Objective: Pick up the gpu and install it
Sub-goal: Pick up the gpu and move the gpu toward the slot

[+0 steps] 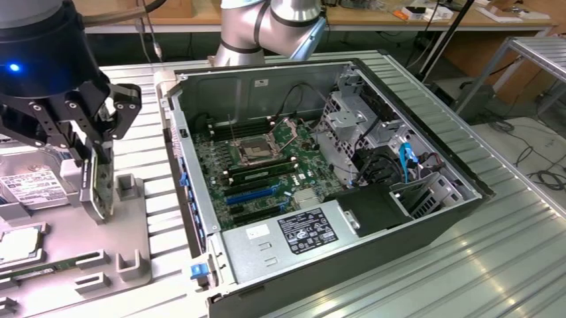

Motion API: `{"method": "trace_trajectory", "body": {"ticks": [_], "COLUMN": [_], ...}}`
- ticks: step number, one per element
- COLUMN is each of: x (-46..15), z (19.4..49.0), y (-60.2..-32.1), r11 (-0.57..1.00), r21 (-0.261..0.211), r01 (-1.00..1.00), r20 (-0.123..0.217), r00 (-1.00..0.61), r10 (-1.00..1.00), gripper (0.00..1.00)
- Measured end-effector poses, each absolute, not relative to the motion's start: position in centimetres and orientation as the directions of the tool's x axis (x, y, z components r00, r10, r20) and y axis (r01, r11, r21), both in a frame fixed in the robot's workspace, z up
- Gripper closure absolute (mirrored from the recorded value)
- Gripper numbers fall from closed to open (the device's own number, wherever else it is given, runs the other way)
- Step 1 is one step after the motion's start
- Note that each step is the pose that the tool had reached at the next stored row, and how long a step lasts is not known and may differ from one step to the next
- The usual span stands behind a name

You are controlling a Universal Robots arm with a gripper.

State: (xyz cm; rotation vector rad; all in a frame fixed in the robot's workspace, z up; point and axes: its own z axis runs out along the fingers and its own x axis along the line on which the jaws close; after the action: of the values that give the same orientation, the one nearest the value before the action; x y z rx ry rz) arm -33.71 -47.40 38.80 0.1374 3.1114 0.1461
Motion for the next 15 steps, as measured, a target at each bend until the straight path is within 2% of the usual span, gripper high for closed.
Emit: {"method": "trace_trajectory", "body": {"ticks": [15], "x": [-33.7], "z": [41.8], "y": [-47.4], "r11": [0.992], "r21": [0.095], "r01": [0.087], "r20": [-0.019], "r00": [-0.996], "r10": [0.089], "gripper": [0.73]}}
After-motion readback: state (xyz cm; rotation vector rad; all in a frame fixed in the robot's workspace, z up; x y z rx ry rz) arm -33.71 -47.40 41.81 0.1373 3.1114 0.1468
